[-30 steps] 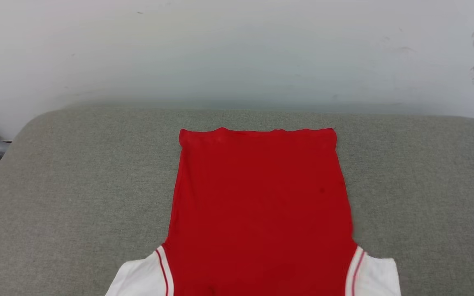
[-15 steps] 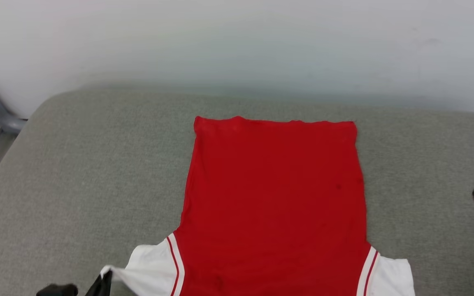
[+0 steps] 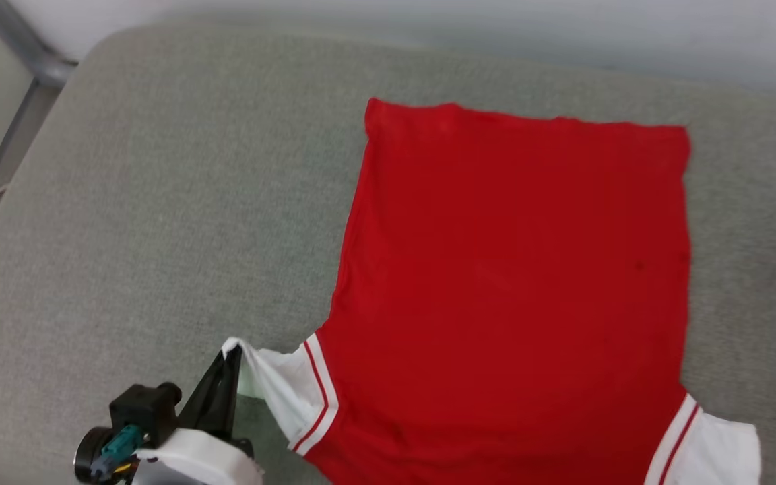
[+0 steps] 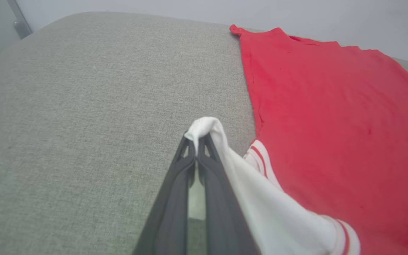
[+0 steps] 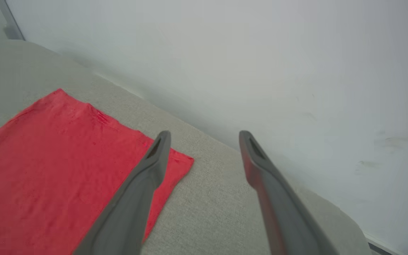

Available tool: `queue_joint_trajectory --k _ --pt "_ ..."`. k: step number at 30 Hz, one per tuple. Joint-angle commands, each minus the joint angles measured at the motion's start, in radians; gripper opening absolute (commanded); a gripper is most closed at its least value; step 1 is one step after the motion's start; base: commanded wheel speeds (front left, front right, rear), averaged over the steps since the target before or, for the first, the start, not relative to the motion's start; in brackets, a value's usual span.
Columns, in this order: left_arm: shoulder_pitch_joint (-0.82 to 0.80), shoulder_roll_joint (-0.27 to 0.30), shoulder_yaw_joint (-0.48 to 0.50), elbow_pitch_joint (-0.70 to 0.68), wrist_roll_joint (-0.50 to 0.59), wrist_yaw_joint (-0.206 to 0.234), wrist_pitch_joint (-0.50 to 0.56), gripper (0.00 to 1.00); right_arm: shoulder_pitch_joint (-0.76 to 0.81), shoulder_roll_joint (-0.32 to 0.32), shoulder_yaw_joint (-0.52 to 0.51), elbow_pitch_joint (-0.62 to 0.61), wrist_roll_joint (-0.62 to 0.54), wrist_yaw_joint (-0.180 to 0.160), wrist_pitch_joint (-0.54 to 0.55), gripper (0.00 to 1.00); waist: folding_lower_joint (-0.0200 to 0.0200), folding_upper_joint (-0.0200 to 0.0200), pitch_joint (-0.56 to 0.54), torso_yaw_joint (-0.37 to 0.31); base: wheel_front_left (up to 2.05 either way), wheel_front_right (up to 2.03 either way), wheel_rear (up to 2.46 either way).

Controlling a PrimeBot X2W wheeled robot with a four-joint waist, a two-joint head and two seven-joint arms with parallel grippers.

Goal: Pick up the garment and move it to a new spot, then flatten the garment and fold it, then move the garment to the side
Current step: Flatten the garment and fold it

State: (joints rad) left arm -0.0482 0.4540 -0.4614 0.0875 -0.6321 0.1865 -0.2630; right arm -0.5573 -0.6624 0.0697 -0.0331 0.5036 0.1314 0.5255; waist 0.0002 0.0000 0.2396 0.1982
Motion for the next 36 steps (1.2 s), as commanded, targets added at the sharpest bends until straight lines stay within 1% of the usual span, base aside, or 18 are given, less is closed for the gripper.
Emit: queue_joint_trajectory --k 1,4,7,12,15,19,21,24,27,32,33,34,36 --pt "-0.023 -0.012 0.003 -0.005 0.01 -0.003 -0.002 0.0 -0.043 -0.019 0.023 0.012 -0.018 -0.001 0.017 1.0 -0.0002 0.0 0.074 0.053 0.0 0.0 0.0" --pt "-0.047 -0.042 0.013 -0.008 0.036 -0.015 -0.002 0.0 -0.148 -0.02 0.076 0.082 0.002 -0.001 0.11 1.0 -0.0002 0.0 0.119 0.072 0.0 0.0 0.0" --pt "-0.069 -0.071 0.023 -0.013 0.061 -0.029 -0.002 0.0 -0.252 -0.043 0.123 0.145 0.012 -0.001 0.217 1.0 -0.0002 0.0 0.168 0.087 0.0 0.0 0.0" --pt "-0.103 -0.111 0.039 -0.015 0.105 -0.05 -0.002 0.0 -0.38 -0.04 0.167 0.258 0.048 -0.001 0.429 1.0 -0.0002 0.0 0.238 0.109 0.0 0.0 0.0" --pt "-0.119 -0.134 0.05 -0.023 0.129 -0.062 -0.002 0.0 -0.429 -0.046 0.195 0.295 0.058 -0.001 0.529 1.0 -0.0002 0.0 0.278 0.12 0.0 0.0 0.0" --pt "-0.133 -0.162 0.066 -0.029 0.157 -0.077 -0.002 0.0 -0.472 -0.048 0.213 0.322 0.062 -0.001 0.628 1.0 -0.0002 0.0 0.324 0.131 0.0 0.0 0.0" --pt "-0.143 -0.177 0.07 -0.03 0.169 -0.086 -0.002 0.0 -0.483 -0.059 0.22 0.328 0.049 -0.001 0.653 1.0 -0.0002 0.0 0.344 0.138 0.0 0.0 0.0" --pt "-0.152 -0.197 0.077 -0.031 0.19 -0.097 -0.002 0.0 -0.486 -0.031 0.208 0.348 0.051 -0.001 0.671 1.0 -0.0002 0.0 0.373 0.146 0.0 0.0 0.0" --pt "-0.161 -0.216 0.085 -0.03 0.209 -0.108 -0.002 0.0 -0.447 -0.021 0.234 0.362 0.045 -0.001 0.691 1.0 -0.0002 0.0 0.394 0.153 0.0 0.0 0.0" --pt "-0.163 -0.244 0.098 -0.018 0.234 -0.131 -0.001 0.0 -0.384 -0.037 0.276 0.383 0.061 -0.001 0.721 1.0 -0.0002 0.0 0.41 0.163 0.0 0.0 0.0" --pt "-0.163 -0.248 0.101 -0.015 0.236 -0.134 -0.001 0.0 -0.378 -0.043 0.283 0.385 0.062 -0.001 0.723 0.98 -0.0002 0.0 0.41 0.163 0.0 0.0 0.0" --pt "-0.157 -0.256 0.114 -0.005 0.245 -0.141 -0.001 0.0 -0.38 -0.059 0.284 0.388 0.057 -0.001 0.703 0.0 -0.0002 0.0 0.4 0.16 0.0 0.0 0.0" --pt "-0.15 -0.259 0.124 0.002 0.251 -0.143 -0.001 0.0 -0.39 -0.069 0.285 0.389 0.048 -0.001 0.685 0.0 -0.0002 0.0 0.389 0.155 0.0 0.0 0.0"
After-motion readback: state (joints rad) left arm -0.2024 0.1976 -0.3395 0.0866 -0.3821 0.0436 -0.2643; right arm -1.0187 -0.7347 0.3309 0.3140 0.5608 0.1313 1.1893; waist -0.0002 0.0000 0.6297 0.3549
